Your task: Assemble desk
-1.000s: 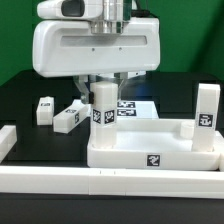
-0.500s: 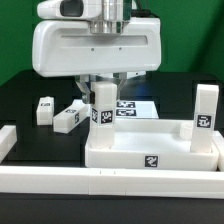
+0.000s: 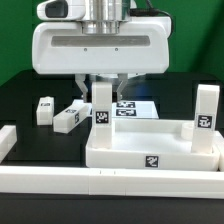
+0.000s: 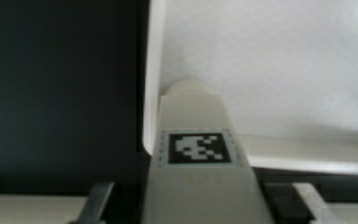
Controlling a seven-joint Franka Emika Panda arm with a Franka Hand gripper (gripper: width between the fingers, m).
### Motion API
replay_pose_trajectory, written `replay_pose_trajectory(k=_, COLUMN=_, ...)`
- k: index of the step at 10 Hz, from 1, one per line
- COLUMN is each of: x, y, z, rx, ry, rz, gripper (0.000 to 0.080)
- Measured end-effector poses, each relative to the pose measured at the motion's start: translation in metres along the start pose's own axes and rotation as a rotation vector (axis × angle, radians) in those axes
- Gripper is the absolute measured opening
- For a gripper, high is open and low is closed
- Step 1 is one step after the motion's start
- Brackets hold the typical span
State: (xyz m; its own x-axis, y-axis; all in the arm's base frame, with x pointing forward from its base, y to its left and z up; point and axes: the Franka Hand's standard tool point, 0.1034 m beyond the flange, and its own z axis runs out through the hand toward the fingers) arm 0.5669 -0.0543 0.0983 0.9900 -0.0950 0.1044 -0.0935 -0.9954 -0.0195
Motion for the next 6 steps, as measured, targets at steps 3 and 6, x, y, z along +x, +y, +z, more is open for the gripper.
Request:
replay_pose_trajectory(k=3, x=-0.001, y=0.004, z=0.0, rx=-0.003, ry=-0.003, rz=0.242, gripper=0.029)
replay_pose_trajectory(k=6, x=-0.003, y=0.014, z=-0.001, rx=-0.014, ry=-0.018, rz=0.447, gripper=0.0292)
